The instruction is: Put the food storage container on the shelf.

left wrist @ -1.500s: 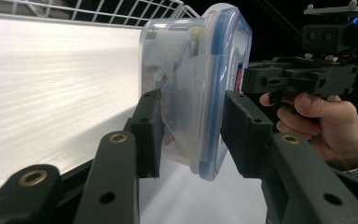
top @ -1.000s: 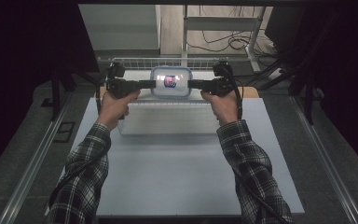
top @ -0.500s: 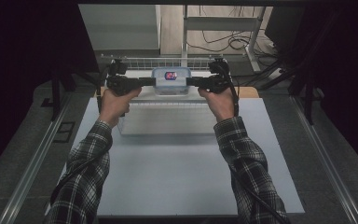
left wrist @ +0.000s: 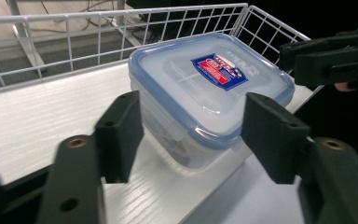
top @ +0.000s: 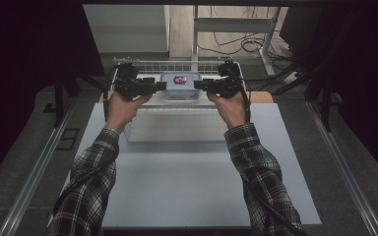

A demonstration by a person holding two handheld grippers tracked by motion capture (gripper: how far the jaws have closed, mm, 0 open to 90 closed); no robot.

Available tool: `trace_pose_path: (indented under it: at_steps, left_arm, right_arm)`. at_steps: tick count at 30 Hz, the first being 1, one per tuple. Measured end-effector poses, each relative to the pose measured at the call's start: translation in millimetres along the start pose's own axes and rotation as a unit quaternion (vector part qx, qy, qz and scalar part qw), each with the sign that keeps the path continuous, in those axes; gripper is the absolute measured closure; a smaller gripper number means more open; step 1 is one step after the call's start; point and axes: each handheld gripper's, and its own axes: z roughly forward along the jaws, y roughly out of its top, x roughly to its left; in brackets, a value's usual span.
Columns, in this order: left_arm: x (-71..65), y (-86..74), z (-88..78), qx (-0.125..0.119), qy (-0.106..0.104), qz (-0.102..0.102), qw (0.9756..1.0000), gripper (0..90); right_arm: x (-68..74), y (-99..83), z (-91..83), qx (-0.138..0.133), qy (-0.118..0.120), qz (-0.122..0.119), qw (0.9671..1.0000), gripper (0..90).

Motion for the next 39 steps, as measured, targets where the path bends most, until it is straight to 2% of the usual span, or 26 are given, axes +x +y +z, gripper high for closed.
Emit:
trace_pose_path:
  at_steps: [6,11,15,19,26,39]
  left_arm:
    - [-5.4,-9.4,-1.8,0.000,0.017,0.028,0.9995,23.5]
    - [-9.1,-16.9,-4.1,0.000,0.018,0.041,0.9990,16.7]
    - [-11.9,-21.6,-4.9,0.007,0.029,0.055,0.9980,12.2]
    - [-13.9,-26.5,-6.9,0.010,0.034,0.064,0.9973,10.1]
    - [-19.5,-33.7,-11.4,0.014,0.033,0.077,0.9964,6.8]
    - [-27.0,-53.9,-18.9,0.012,0.031,0.082,0.9961,2.2]
  right_arm:
    - [3.2,-6.9,-1.2,0.005,-0.007,-0.023,0.9997,42.2]
    - [4.3,-14.6,-0.7,0.008,-0.015,-0.045,0.9988,31.2]
    - [4.6,-18.8,-1.0,0.011,-0.019,-0.049,0.9986,23.2]
    - [4.7,-21.7,-2.1,0.012,-0.017,-0.049,0.9986,18.7]
    - [8.0,-28.2,-3.8,0.016,-0.019,-0.063,0.9977,13.0]
    - [11.1,-45.8,-12.0,0.023,-0.017,-0.083,0.9961,5.6]
